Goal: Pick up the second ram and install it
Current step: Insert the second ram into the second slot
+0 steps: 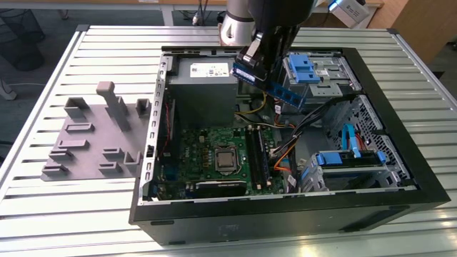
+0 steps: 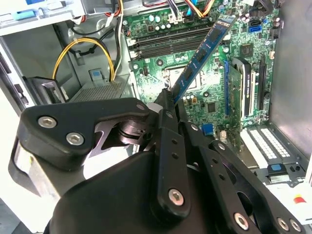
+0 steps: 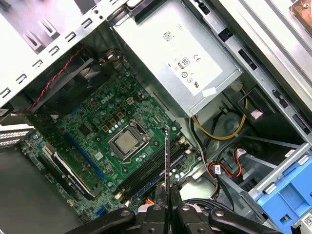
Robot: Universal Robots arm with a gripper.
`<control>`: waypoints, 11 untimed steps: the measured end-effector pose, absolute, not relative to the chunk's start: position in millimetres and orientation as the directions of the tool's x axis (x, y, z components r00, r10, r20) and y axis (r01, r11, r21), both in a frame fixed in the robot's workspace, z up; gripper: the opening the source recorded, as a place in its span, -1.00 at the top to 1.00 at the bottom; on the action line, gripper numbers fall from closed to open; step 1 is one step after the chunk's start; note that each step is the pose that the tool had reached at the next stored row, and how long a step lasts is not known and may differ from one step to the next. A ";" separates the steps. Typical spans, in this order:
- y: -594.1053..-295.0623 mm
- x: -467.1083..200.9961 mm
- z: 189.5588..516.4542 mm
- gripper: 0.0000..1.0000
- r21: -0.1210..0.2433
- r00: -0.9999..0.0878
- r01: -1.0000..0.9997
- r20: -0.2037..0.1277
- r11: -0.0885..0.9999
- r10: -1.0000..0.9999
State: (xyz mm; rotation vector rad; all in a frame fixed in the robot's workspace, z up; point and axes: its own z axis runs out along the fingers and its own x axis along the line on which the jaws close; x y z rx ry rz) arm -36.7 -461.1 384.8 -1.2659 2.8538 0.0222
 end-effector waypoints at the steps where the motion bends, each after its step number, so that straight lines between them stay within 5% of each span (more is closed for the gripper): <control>1: -461.1 -36.7 384.8 0.72 0.005 -0.675 -0.738 -0.024 0.675 -0.738; 11: -461.1 -36.7 384.6 0.72 0.005 -0.710 -0.704 -0.024 0.710 -0.704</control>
